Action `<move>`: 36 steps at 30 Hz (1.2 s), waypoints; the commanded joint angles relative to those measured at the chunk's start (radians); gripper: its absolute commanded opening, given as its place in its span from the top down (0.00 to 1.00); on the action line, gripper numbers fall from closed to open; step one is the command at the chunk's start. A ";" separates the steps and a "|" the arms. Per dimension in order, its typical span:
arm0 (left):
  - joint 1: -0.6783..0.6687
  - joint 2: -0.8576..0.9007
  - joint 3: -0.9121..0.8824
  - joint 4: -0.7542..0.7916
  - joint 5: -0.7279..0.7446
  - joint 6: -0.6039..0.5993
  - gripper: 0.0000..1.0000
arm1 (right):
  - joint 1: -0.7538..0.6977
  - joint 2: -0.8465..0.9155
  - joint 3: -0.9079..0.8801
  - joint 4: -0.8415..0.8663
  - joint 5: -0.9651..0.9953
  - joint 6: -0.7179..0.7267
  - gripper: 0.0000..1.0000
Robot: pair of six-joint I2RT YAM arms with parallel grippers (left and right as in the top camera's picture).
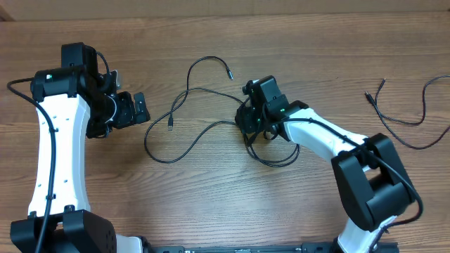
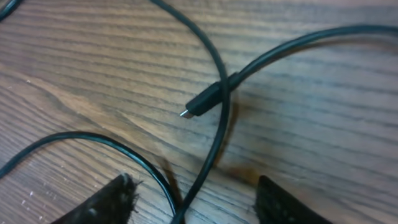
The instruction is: Untangle cables
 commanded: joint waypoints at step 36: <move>0.001 -0.013 -0.006 -0.023 0.019 0.025 0.00 | -0.424 -0.152 0.798 -0.557 -0.068 0.073 0.96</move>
